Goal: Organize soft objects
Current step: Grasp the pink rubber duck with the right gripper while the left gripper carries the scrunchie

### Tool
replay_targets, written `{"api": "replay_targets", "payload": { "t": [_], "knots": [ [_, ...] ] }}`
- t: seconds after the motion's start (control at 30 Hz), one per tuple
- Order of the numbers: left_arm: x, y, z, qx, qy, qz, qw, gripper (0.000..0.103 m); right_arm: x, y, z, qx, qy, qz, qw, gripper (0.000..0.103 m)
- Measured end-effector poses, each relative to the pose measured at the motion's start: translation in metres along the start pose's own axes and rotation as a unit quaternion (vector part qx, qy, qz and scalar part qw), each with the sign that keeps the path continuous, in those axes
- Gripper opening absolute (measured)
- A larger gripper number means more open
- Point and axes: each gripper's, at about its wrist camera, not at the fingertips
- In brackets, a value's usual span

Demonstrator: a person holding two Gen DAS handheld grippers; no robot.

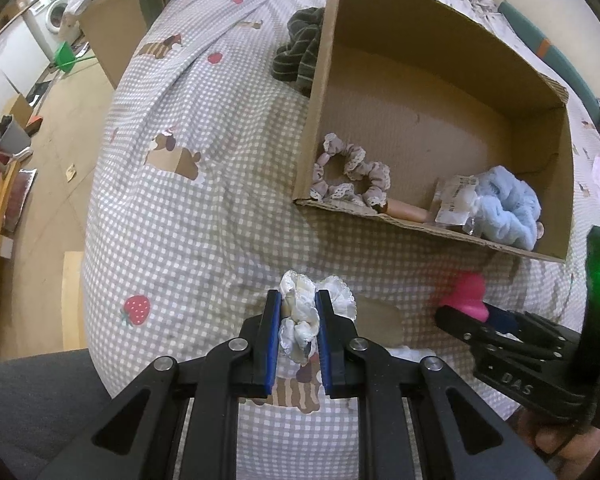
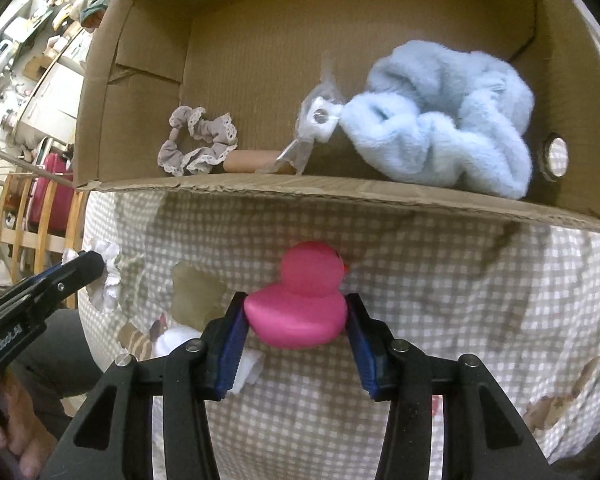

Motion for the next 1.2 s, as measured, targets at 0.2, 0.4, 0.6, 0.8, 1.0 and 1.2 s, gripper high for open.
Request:
{"api": "replay_targets", "payload": {
  "t": [0.2,0.4,0.6,0.8,1.0,1.2],
  "knots": [
    [0.002,0.005,-0.005,0.007,-0.011,-0.01,0.9999,0.015,0.017,-0.011,0.02,0.013,-0.008,0.009,1.0,0.05],
    [0.004,0.002,0.002,-0.005,-0.018,-0.021,0.9996,0.015,0.035,-0.019,0.041,0.011,-0.016,-0.005,1.0,0.05],
    [0.02,0.006,0.005,-0.008,-0.048,-0.039,0.9981,0.015,0.056,-0.018,0.051,0.02,-0.047,-0.021,0.998,0.05],
    [0.042,0.008,0.008,-0.004,-0.092,-0.039,0.995,0.015,0.094,-0.019,0.036,0.016,-0.099,-0.055,0.993,0.05],
    [0.068,0.001,0.001,-0.004,-0.124,-0.023,0.992,0.015,0.132,-0.029,0.028,0.003,-0.162,-0.082,0.983,0.05],
    [0.087,-0.014,-0.018,-0.02,-0.148,0.004,0.9888,0.015,0.159,-0.045,0.016,-0.025,-0.218,-0.103,0.97,0.05]
  ]
}}
Point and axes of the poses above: each gripper's, at about its wrist camera, not at the fingertips, and x roughly against the way its jaws point, y to its left, z to its underside, and after that the axes turned 4 degrees about z, right-handed
